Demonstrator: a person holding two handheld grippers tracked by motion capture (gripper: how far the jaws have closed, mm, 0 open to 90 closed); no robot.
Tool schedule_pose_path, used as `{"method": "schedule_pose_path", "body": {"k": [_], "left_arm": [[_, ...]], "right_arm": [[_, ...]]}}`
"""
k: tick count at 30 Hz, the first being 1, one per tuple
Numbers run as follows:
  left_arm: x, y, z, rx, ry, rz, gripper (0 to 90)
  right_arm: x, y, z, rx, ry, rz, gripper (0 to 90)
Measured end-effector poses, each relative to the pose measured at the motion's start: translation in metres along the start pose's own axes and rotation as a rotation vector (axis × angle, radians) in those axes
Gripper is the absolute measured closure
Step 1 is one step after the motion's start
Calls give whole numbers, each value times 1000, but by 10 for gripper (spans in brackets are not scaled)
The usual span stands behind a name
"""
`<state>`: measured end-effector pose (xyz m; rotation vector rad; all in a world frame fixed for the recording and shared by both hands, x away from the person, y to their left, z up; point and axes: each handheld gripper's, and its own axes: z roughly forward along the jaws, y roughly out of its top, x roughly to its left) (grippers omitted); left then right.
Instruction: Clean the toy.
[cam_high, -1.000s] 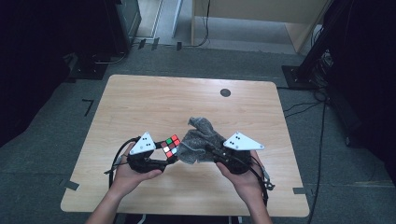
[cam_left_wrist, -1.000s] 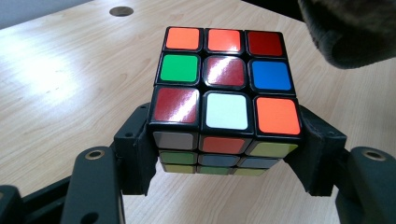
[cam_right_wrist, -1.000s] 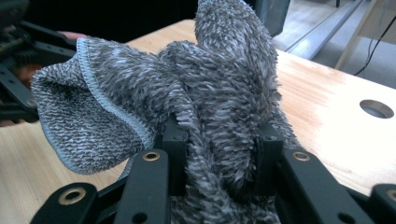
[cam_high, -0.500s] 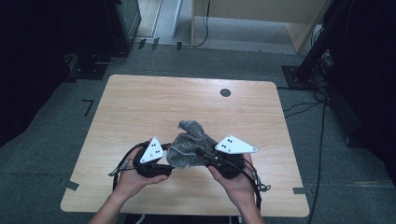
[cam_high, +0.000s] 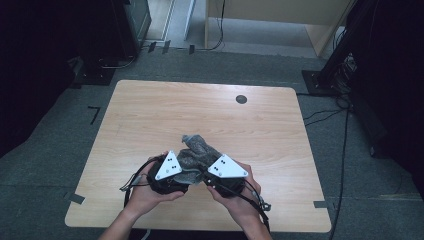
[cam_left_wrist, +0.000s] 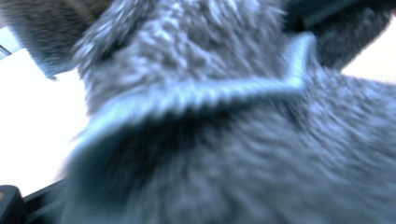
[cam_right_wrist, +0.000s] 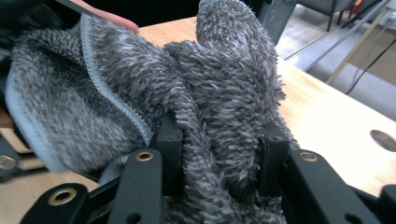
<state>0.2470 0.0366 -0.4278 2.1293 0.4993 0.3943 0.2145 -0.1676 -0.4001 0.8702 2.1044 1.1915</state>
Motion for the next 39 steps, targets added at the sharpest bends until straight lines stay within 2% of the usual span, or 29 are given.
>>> {"method": "schedule_pose_path", "body": {"k": [1,4,5,7,9,10,11,15,16,17,18,19,21,23,24,25,26,28,29,30,31,32,33,34,35,36,39], "left_arm": [[1,-1,0,-6,-3,-1,343],[2,-1,-1,-9,-7,-10,343],[4,-2,-1,1,10,-2,344],[4,-3,-1,6,20,2,343],[7,-5,-1,14,33,-1,343],[11,-5,-3,12,38,-11,343],[11,-5,-3,12,38,-11,343],[21,-7,-11,-5,63,-38,343],[26,-8,-15,-13,75,-53,343],[26,-8,-15,-13,75,-53,343],[29,-9,-17,-17,80,-60,343],[31,-9,-19,-22,85,-67,343],[34,-10,-22,-27,94,-76,343],[37,-11,-24,-32,98,-83,343],[37,-11,-24,-34,99,-84,343],[38,-11,-25,-36,101,-87,343],[39,-11,-26,-38,104,-88,343],[40,-12,-26,-39,106,-92,343],[41,-12,-27,-39,110,-93,343],[41,-12,-27,-39,110,-93,343],[41,-12,-27,-40,111,-95,343],[41,-13,-27,-41,112,-97,343],[41,-12,-27,-43,110,-98,343],[41,-12,-27,-43,110,-98,343],[40,-12,-26,-42,109,-96,343],[40,-12,-26,-42,109,-96,343],[37,-11,-23,-36,105,-87,343]], "right_arm": [[-5,-1,-2,20,-50,-7,655],[-12,-3,-2,52,-77,-10,657],[-18,-6,-3,71,-98,12,657],[-21,-7,-4,77,-111,12,657],[-25,-8,-5,92,-145,-16,657],[-30,-10,-4,114,-179,-24,656],[-30,-10,-4,114,-179,-24,656],[-48,-25,0,161,-179,34,655],[-54,-34,5,185,-162,54,652],[-54,-34,5,185,-162,54,652],[-56,-40,9,199,-146,55,651],[-58,-53,20,232,-110,65,645],[-59,-60,26,250,-92,72,638],[-63,-74,36,283,-63,85,575],[-65,-80,40,302,-50,94,493],[-67,-84,42,314,-64,98,422],[-69,-86,41,312,-94,102,373],[-72,-83,33,276,-121,148,281],[-77,-76,23,230,-132,211,205],[-77,-76,23,230,-132,211,205],[-78,-68,14,209,-142,258,157],[-78,-68,14,209,-142,258,157],[-75,-62,9,186,-160,324,134],[-75,-62,9,186,-160,324,134],[-66,-60,11,160,-168,376,102],[-66,-60,11,160,-168,376,102],[-46,-60,27,159,-191,371,41]]}}
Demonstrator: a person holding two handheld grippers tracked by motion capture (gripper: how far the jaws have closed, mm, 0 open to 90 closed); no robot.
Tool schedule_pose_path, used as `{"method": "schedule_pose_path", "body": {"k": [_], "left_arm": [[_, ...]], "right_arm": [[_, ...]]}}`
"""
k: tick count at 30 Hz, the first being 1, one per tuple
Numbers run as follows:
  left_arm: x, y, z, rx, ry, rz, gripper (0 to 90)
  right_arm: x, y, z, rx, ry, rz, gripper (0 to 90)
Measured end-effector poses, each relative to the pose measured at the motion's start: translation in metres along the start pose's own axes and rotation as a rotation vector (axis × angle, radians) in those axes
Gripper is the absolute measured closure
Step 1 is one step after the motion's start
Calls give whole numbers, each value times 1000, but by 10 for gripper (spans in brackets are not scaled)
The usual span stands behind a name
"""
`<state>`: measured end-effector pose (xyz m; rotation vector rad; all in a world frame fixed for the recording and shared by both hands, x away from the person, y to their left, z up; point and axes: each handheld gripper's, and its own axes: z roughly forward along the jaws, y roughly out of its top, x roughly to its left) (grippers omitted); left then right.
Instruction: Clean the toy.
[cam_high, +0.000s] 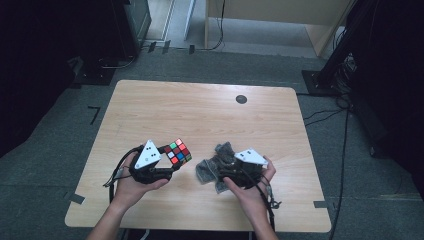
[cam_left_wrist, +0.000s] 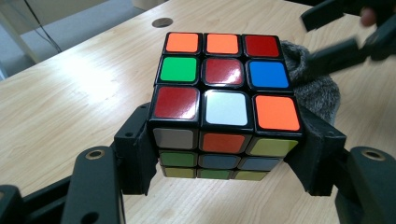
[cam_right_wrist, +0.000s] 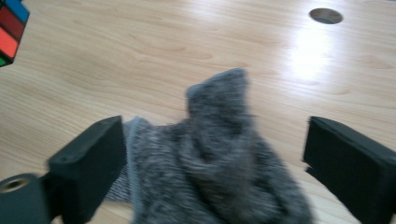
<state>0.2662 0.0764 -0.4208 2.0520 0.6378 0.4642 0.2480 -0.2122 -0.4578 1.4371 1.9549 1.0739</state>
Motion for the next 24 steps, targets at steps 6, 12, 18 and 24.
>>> {"method": "schedule_pose_path", "body": {"k": [6,12,18,24], "left_arm": [[-4,-1,4,11,-12,9,343],[-5,-1,5,14,-23,8,343],[-6,-1,6,13,-34,9,342],[-12,-1,11,27,-46,30,343]], "right_arm": [[14,-18,29,67,-76,-40,86],[9,-36,44,159,-103,-116,179],[-2,-39,43,138,-64,-90,486],[-17,-31,26,69,-13,-37,715]]}}
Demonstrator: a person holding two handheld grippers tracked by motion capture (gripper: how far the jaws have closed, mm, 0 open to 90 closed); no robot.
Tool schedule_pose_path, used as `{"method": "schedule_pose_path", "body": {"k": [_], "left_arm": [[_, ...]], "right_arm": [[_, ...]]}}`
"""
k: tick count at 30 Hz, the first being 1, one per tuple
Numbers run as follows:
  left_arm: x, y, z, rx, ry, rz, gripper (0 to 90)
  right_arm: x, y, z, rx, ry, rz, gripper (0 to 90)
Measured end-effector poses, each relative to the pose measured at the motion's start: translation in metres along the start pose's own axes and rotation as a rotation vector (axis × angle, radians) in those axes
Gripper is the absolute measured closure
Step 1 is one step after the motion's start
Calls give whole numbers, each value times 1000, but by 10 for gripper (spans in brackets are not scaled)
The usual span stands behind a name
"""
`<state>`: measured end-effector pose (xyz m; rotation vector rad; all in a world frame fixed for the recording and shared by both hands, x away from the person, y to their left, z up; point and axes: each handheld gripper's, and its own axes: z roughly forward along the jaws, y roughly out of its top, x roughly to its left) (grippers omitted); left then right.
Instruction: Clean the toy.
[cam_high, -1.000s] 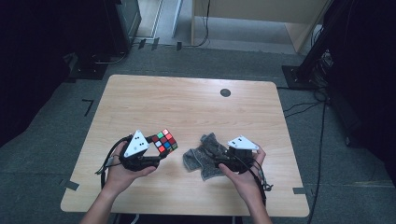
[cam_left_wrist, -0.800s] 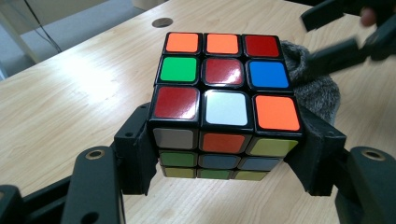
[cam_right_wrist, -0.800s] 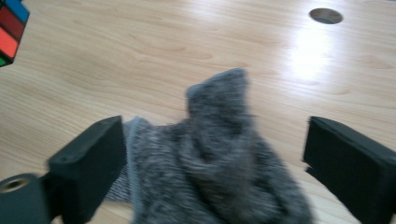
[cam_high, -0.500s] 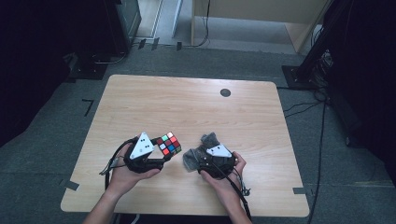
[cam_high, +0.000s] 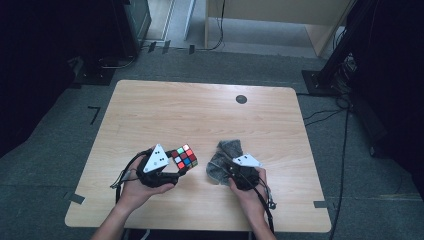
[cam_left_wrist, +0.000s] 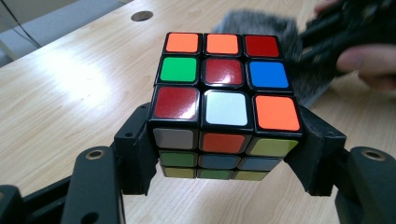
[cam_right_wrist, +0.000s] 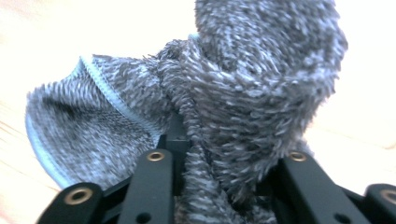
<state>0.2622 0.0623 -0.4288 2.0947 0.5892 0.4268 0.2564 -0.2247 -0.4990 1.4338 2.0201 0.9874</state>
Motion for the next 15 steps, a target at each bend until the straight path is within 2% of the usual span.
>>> {"method": "schedule_pose_path", "body": {"k": [1,3,4,5,6,8,12,13,15], "left_arm": [[-1,0,1,3,-3,4,343],[-3,-1,5,14,-10,12,343],[-4,-1,6,18,-9,15,343],[-8,-1,9,33,-10,36,343],[-8,-1,9,33,-10,36,343],[-13,-1,12,44,-12,59,343],[-24,1,17,70,8,106,344],[-28,2,20,83,22,121,343],[-31,2,21,94,32,136,344]], "right_arm": [[0,0,0,0,0,0,715],[2,9,-13,-56,27,-8,721],[8,20,-29,-107,68,-30,721],[12,25,-37,-135,89,-46,721],[12,25,-37,-135,89,-46,721],[25,35,-52,-184,114,-111,720],[50,42,-66,-235,144,-176,718],[62,43,-68,-243,153,-208,718],[67,43,-69,-246,153,-225,718]]}}
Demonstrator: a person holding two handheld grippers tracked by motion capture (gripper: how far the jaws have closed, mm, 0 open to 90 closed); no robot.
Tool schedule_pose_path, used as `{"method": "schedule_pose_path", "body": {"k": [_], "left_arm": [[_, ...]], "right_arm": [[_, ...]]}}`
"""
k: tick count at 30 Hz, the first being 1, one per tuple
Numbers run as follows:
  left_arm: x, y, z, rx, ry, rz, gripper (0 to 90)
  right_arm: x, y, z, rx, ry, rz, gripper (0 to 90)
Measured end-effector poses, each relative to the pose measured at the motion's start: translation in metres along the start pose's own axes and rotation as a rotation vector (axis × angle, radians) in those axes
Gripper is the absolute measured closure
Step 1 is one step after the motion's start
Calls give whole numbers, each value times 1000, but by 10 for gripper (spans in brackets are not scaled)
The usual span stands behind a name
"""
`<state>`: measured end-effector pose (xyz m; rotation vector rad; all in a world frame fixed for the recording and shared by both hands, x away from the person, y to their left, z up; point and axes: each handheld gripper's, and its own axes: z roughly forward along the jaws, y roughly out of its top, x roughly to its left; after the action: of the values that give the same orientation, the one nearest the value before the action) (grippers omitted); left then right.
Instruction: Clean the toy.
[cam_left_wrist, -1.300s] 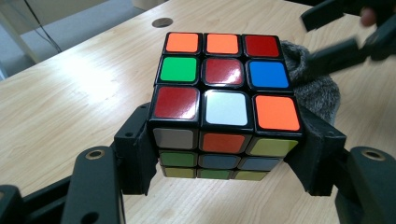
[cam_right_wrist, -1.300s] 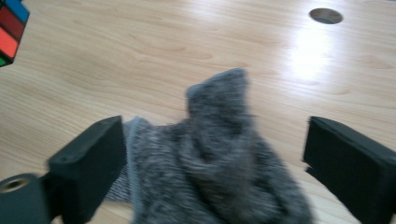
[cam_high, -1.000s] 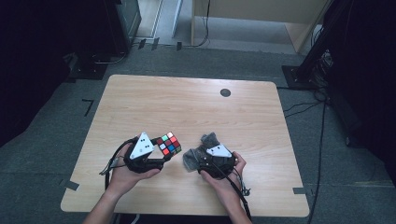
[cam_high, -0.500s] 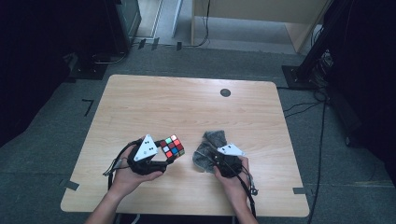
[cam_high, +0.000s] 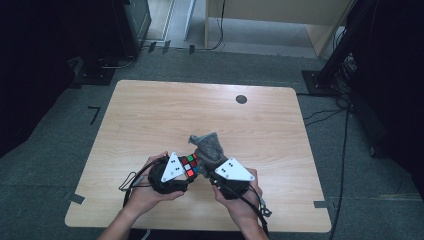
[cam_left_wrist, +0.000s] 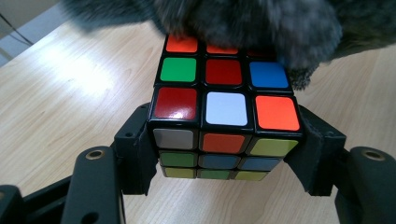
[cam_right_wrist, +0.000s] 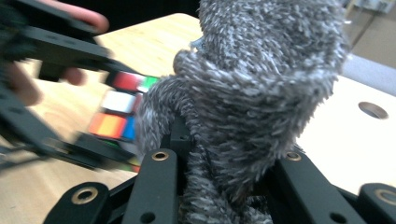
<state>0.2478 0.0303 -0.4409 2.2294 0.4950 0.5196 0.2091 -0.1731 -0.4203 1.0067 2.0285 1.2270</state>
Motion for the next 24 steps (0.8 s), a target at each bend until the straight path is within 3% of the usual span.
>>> {"method": "schedule_pose_path", "body": {"k": [4,6,8,10,13,14,16,21,24], "left_arm": [[-7,2,4,11,9,25,344],[-11,3,5,13,15,30,344],[-12,4,5,9,25,34,344],[-14,3,5,2,43,42,344],[-14,2,4,-12,18,40,344],[-14,2,4,-12,18,40,344],[-13,3,3,-23,10,34,344],[-8,3,0,-33,8,17,344],[-9,4,-1,-36,10,20,344]], "right_arm": [[18,2,1,3,36,-40,718],[25,5,0,2,95,-32,717],[27,6,1,9,98,-25,715],[26,7,2,14,93,-20,712],[8,5,1,9,115,76,710],[8,5,1,9,115,76,710],[-5,4,-1,8,77,94,713],[-13,3,-5,1,59,92,719],[2,6,-7,-19,115,47,719]]}}
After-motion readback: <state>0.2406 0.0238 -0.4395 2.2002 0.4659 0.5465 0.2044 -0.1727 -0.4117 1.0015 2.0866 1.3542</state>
